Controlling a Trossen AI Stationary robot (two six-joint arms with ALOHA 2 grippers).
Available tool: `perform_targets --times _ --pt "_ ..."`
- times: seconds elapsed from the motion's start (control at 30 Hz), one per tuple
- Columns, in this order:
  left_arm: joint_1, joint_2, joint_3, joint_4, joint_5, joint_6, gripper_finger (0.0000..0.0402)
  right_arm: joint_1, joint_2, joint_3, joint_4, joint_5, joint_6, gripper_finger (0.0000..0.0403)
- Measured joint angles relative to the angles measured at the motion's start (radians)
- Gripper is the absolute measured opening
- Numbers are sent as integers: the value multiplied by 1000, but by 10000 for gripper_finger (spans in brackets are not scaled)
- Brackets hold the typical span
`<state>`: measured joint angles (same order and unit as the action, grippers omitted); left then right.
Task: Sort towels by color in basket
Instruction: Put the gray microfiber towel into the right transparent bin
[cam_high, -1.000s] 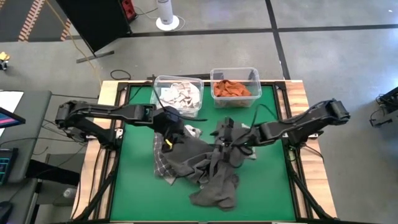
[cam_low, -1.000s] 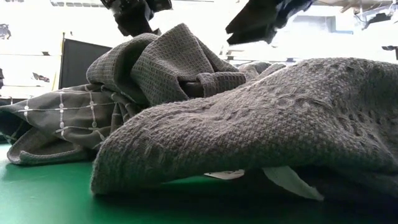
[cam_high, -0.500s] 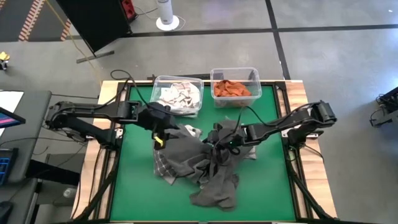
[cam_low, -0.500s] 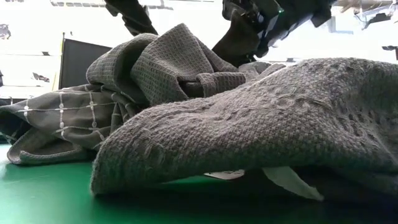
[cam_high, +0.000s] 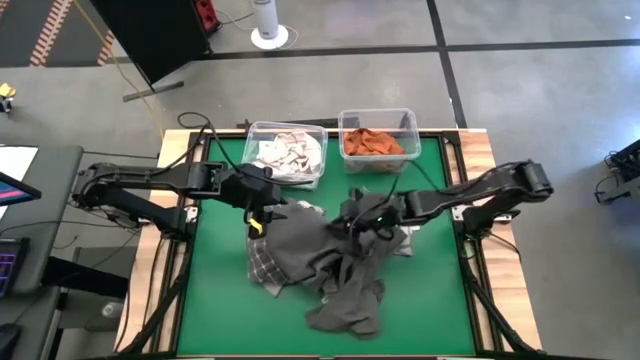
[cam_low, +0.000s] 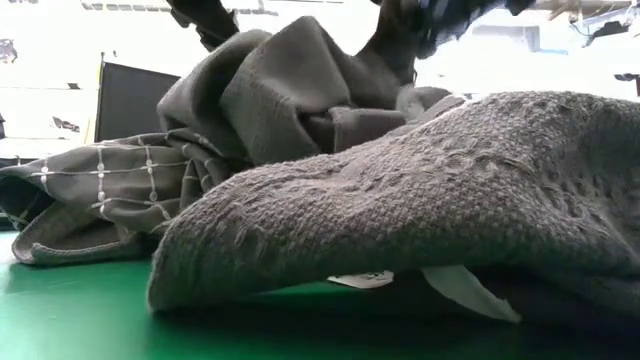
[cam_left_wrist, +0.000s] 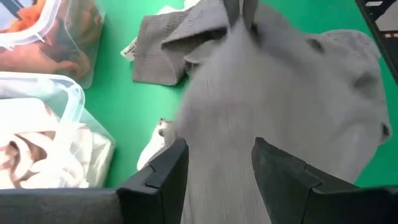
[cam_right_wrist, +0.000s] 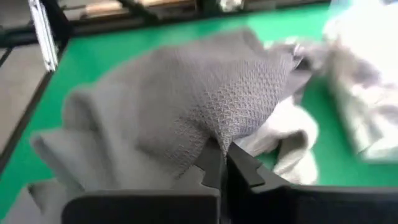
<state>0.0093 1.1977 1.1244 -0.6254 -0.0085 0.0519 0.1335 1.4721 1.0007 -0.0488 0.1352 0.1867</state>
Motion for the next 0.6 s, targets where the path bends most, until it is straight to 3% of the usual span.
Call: perform_targets --times 0.33,0.47,0.6 --pt "0 -12 0 68 -74 30 169 -23 -211 247 -230 252 -253 18" --pt "-7 -14 -29 237 -83 54 169 -54 -246 348 -234 361 -372 18" --pt "-11 -11 -106 405 -84 85 169 -115 -249 461 -232 371 -475 18"
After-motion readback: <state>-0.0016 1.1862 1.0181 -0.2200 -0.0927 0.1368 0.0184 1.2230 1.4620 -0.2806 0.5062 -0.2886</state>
